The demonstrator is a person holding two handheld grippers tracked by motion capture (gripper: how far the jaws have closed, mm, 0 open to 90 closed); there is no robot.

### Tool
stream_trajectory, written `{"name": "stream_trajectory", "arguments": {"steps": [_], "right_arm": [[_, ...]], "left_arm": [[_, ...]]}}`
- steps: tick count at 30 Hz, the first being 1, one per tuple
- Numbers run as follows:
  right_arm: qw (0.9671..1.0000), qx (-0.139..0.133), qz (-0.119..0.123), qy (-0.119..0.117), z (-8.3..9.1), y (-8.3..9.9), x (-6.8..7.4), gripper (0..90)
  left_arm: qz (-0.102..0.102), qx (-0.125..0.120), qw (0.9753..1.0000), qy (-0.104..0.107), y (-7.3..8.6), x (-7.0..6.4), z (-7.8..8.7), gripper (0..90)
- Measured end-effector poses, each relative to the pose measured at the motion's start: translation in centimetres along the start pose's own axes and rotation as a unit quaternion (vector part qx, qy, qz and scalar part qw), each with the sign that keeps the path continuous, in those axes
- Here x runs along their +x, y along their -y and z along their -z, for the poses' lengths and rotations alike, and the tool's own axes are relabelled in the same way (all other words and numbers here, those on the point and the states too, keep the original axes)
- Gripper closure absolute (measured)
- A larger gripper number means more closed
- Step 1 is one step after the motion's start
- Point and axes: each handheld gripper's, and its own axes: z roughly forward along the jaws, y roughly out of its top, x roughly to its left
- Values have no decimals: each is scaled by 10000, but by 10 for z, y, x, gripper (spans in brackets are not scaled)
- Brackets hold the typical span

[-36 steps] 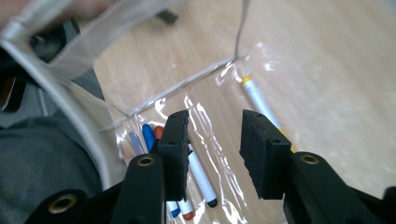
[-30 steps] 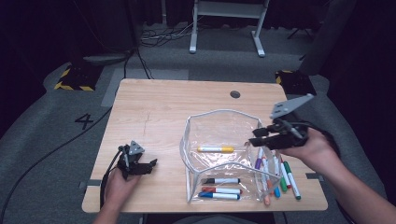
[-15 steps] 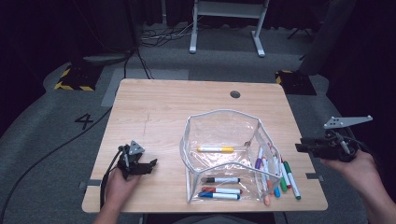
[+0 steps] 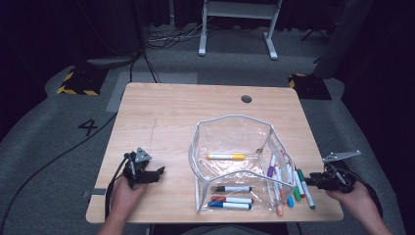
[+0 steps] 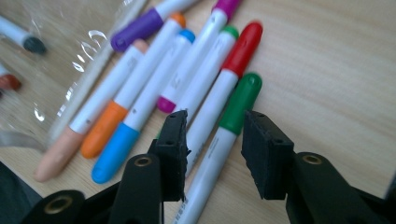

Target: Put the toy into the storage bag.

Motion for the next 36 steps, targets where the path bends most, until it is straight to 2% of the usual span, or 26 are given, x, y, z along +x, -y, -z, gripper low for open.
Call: {"name": "stream_trajectory", "arguments": {"steps": [2, 5, 9, 13, 15, 18, 23, 25, 28, 36], "right_arm": [[10000, 85, 2, -20, -9, 7, -3, 600], [9998, 177, -122, -43, -18, 15, -9, 600], [9995, 246, -192, 4, -23, 20, -12, 602], [9987, 389, -262, 182, -27, 24, -16, 639], [9985, 363, -293, 275, -26, 25, -19, 660], [9975, 404, -272, 510, -25, 26, -20, 752], [9962, 365, -552, 573, -22, 28, -27, 763], [9958, 335, -700, 486, -22, 29, -31, 764], [9956, 194, -836, 374, -16, 28, -34, 764], [9978, -333, -561, 138, 24, 3, -27, 764]], "left_arm": [[1, -10, 10000, 2, 0, 0, 0, 223], [1, -11, 10000, 1, 0, 0, 0, 223], [0, 0, 10000, -1, 0, 0, 0, 223], [-2, 0, 10000, 1, 0, 0, 0, 223], [-3, 0, 10000, 0, 0, 0, 0, 223], [0, 0, 10000, 0, 0, 0, 0, 223], [-1, -1, 10000, 0, 0, 0, 0, 223], [-1, 0, 10000, -1, 0, 0, 0, 223], [-1, -1, 10000, -1, 0, 0, 0, 223], [-1, 0, 10000, 0, 0, 0, 0, 223]]}}
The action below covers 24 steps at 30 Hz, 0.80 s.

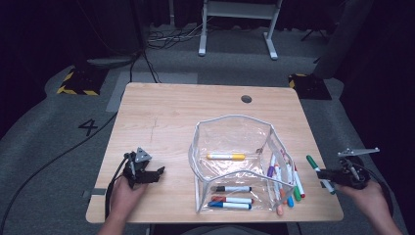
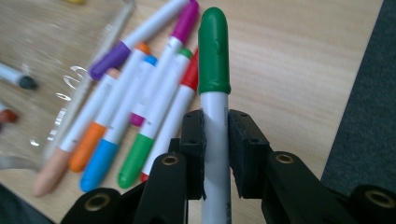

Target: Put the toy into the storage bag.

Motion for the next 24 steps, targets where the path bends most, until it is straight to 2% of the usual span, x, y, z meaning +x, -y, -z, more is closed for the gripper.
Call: {"name": "stream_trajectory", "arguments": {"steps": [6, 10, 16, 18, 24], "right_arm": [[9991, -299, 240, -165, 26, -22, 14, 764], [9975, -451, 398, -373, 40, -36, 26, 764], [9932, -597, 748, -658, 61, -60, 47, 764], [9909, -639, 896, -773, 69, -70, 55, 764], [9860, -692, 1237, -878, 83, -88, 73, 764]], "left_arm": [[-4, 1, 10000, 0, 0, 0, 0, 223], [-2, 1, 10000, 0, 0, 0, 0, 223], [2, -11, 10000, -4, 0, 0, 0, 223], [2, -8, 10000, -4, 0, 0, 0, 223], [-3, 1, 10000, 0, 0, 0, 0, 223]]}}
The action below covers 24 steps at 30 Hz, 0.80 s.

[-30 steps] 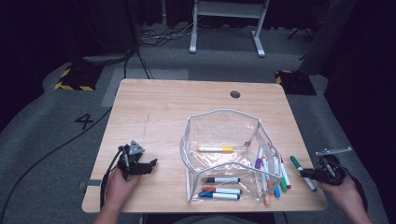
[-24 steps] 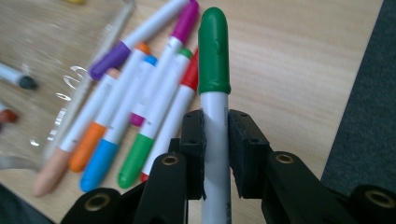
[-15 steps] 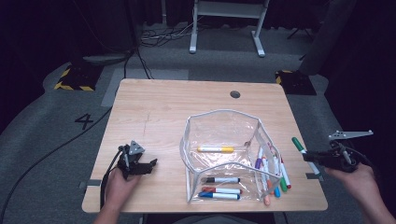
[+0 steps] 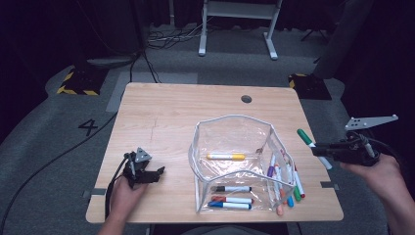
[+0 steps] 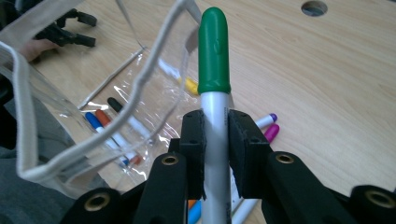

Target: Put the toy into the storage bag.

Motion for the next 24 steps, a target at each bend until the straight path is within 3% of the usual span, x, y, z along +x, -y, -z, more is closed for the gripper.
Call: {"name": "stream_trajectory", "arguments": {"steps": [6, 12, 16, 20, 24], "right_arm": [[9994, -9, 337, -125, 3, -24, 18, 764], [9963, 104, 816, -241, -1, -52, 42, 764], [9931, 286, 1087, -350, -15, -69, 57, 764], [9887, 492, 1245, -670, -33, -82, 70, 764], [9844, 665, 1442, -764, -46, -92, 83, 764]], "left_arm": [[1, 0, 10000, 0, 0, 0, 0, 222], [1, 2, 10000, 0, 0, 0, 0, 223], [-1, 3, 10000, -1, 0, 0, 0, 223], [0, 0, 10000, -1, 0, 0, 0, 223], [-1, 0, 10000, -1, 0, 0, 0, 223]]}}
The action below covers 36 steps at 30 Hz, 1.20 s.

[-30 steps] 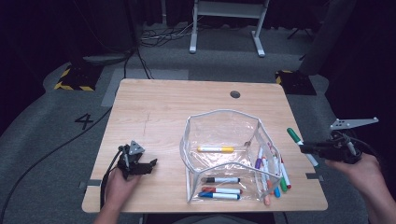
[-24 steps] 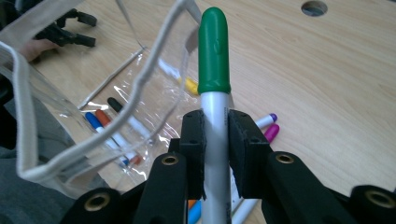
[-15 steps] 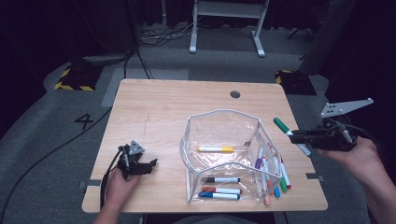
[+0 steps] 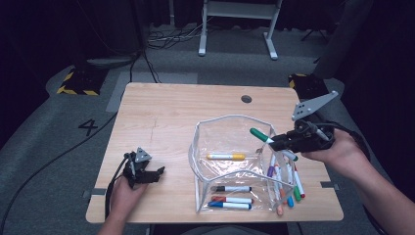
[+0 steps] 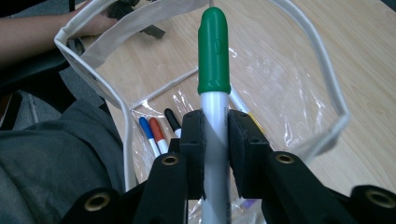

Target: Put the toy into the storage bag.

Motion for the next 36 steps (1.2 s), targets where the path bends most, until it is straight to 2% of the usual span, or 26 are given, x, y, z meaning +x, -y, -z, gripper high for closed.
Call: {"name": "stream_trajectory", "arguments": {"steps": [8, 14, 19, 24, 36], "right_arm": [[9993, 236, 241, -163, -25, -22, 4, 764], [9985, 384, 281, -279, -49, -31, 1, 764], [9966, 676, 362, -288, -72, -37, 3, 765], [9928, 937, 597, -459, -94, -40, 12, 764], [9818, 1639, 608, -738, -138, -34, 19, 764]], "left_arm": [[2, -1, 10000, 1, 0, 0, 0, 222], [1, 1, 10000, 0, 0, 0, 0, 223], [2, 0, 10000, 1, 0, 0, 0, 223], [0, -2, 10000, 0, 0, 0, 0, 223], [0, -1, 10000, 0, 0, 0, 0, 222]]}}
